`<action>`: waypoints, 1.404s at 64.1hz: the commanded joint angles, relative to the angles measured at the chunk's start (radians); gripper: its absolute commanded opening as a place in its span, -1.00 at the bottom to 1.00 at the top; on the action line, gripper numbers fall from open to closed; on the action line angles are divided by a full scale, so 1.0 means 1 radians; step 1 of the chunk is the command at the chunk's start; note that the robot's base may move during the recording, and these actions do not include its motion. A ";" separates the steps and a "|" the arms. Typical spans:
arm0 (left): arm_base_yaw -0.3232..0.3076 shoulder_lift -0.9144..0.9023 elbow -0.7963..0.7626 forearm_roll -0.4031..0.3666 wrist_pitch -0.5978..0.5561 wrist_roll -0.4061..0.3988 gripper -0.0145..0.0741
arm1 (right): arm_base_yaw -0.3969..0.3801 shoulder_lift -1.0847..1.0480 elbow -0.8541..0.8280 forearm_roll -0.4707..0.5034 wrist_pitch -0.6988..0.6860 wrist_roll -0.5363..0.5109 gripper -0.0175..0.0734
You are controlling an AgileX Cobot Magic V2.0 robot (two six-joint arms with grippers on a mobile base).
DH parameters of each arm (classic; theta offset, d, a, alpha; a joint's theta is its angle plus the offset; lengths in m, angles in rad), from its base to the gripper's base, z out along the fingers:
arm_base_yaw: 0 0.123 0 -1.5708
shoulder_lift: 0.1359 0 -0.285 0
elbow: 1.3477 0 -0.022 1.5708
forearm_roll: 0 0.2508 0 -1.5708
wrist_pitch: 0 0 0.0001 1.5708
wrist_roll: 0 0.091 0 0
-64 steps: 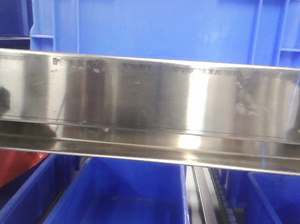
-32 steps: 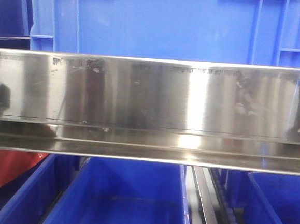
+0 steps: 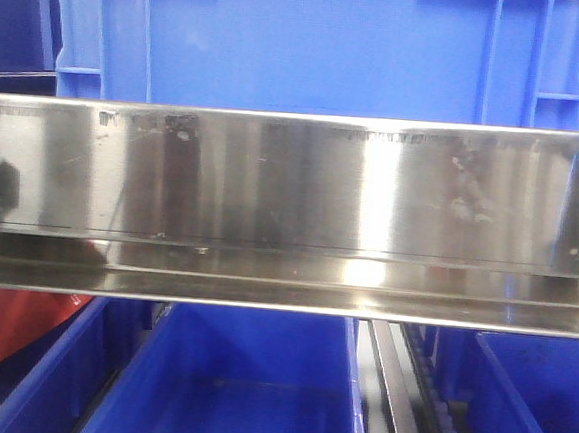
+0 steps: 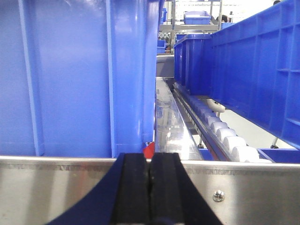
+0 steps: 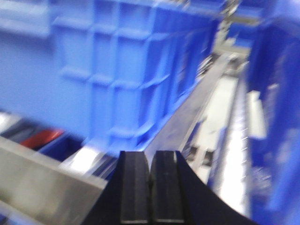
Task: Place valve from conveyor to right shelf box
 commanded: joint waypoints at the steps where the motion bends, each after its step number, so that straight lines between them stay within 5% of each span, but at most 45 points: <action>1: 0.001 -0.005 -0.002 -0.004 -0.021 -0.006 -0.92 | -0.071 -0.005 0.004 -0.008 -0.055 -0.001 -0.97; 22: 0.001 -0.005 -0.002 -0.004 -0.021 -0.006 -0.92 | -0.288 -0.131 0.213 -0.008 -0.239 0.089 -0.97; 40: 0.001 -0.005 -0.002 -0.004 -0.021 -0.006 -0.92 | -0.294 -0.221 0.347 -0.033 -0.262 0.096 -0.97; 90: 0.001 -0.005 -0.002 -0.004 -0.021 -0.006 -0.92 | -0.294 -0.221 0.349 -0.049 -0.264 0.096 -0.97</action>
